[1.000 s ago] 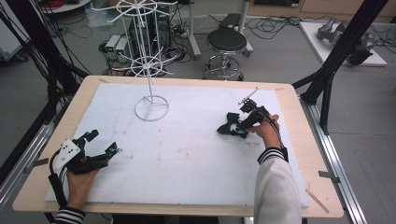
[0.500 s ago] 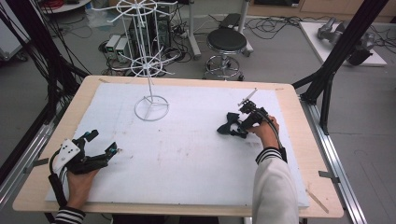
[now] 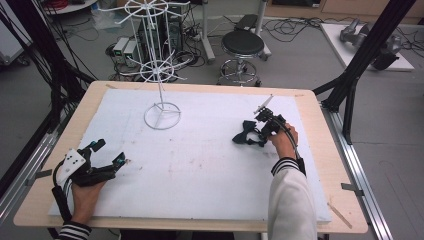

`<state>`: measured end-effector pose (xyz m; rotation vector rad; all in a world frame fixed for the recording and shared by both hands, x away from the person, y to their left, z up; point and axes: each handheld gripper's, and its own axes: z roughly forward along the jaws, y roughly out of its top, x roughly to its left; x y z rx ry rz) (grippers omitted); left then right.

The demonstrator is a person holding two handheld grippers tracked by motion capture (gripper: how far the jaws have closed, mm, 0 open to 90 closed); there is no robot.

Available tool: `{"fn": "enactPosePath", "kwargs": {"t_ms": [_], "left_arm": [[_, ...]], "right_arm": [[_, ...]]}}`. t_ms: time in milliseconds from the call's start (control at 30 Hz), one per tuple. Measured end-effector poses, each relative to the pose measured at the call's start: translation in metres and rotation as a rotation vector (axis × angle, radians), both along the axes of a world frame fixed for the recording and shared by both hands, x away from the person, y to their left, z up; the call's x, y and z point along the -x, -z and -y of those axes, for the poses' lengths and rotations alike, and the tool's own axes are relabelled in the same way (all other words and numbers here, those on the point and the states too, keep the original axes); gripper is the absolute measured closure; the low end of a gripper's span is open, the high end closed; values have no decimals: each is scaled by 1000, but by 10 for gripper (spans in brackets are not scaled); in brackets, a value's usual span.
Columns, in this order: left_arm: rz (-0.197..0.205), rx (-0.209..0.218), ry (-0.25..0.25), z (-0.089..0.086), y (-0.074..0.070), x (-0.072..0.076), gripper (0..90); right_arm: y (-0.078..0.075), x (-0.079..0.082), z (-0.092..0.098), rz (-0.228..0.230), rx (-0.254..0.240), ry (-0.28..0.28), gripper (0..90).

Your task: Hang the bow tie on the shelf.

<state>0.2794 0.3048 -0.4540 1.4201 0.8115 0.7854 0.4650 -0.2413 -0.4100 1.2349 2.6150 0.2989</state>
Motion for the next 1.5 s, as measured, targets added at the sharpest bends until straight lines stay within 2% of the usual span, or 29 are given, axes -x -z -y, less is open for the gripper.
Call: {"fn": "enactPosePath", "kwargs": {"t_ms": [133,400,533,767,1133,1400,1500], "left_arm": [[0,0,0,0,0,0,116],[0,0,0,0,0,0,116],[0,0,0,0,0,0,116],[0,0,0,0,0,0,116],[0,-3,1,0,0,0,116],[0,-6,2,0,0,0,116],[0,-5,1,0,0,0,116]], "right_arm": [[1,0,-3,11,0,-5,881],[-9,2,-3,74,-62,-6,881],[-15,3,-3,111,-123,-10,881],[-24,6,-8,201,-188,-49,882],[-33,8,-3,263,-328,-40,882],[-41,11,-4,335,-461,-59,882],[-44,13,-5,362,-496,-72,882]]}}
